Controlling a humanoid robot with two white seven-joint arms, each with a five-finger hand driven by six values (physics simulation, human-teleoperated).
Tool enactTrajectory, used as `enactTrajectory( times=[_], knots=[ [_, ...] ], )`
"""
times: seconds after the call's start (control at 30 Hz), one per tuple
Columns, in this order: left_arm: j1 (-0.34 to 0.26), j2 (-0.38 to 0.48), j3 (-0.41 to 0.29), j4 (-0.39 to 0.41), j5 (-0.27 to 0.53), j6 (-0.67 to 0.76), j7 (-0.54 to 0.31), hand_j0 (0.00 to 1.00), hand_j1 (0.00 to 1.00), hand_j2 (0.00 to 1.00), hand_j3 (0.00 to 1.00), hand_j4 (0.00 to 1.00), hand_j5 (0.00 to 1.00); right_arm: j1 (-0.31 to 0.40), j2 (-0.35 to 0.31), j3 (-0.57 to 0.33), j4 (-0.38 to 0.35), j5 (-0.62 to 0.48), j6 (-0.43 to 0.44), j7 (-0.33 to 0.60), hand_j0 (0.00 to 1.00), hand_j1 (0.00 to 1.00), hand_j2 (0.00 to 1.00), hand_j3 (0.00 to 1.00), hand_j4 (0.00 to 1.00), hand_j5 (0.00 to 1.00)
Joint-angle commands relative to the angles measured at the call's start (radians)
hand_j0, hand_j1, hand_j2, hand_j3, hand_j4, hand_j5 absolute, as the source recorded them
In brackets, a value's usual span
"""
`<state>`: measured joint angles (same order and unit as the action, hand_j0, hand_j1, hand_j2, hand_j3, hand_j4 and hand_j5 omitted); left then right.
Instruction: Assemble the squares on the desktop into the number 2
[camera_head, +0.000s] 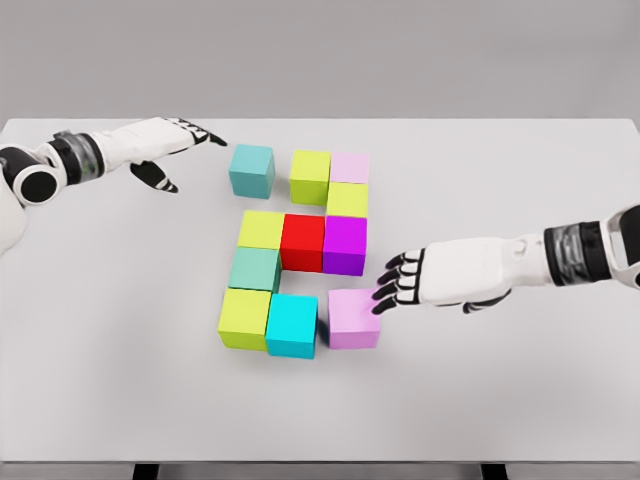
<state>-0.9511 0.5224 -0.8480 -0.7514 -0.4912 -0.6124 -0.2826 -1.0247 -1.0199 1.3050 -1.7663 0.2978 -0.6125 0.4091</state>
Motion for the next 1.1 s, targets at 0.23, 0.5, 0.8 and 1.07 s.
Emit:
enactTrajectory(
  times=[0.23,0.5,0.8,1.07],
  knots=[
    [0.002,0.004,-0.023,-0.011,-0.023,0.002,-0.012,0.88,0.88,0.88,0.88,0.88,0.88,0.003,-0.031,-0.009,0.056,0.009,0.002,0.008,1.00,1.00,1.00,1.00,1.00,1.00],
    [0.008,-0.002,-0.026,-0.014,-0.021,0.002,-0.013,0.88,0.88,0.88,0.88,0.88,0.88,0.003,0.067,-0.009,0.185,0.027,0.002,0.010,1.00,1.00,1.00,1.00,1.00,1.00],
    [0.008,-0.009,-0.033,-0.014,-0.021,0.002,-0.015,0.88,0.88,0.88,0.88,0.88,0.88,0.023,0.078,-0.006,0.130,0.061,0.002,0.008,1.00,1.00,1.00,1.00,1.00,1.00],
    [0.008,-0.010,-0.033,-0.032,-0.020,0.002,-0.015,0.88,0.88,0.88,0.88,0.88,0.88,0.031,0.078,-0.001,0.073,0.073,0.002,0.008,1.00,1.00,1.00,1.00,1.00,1.00]
  ],
)
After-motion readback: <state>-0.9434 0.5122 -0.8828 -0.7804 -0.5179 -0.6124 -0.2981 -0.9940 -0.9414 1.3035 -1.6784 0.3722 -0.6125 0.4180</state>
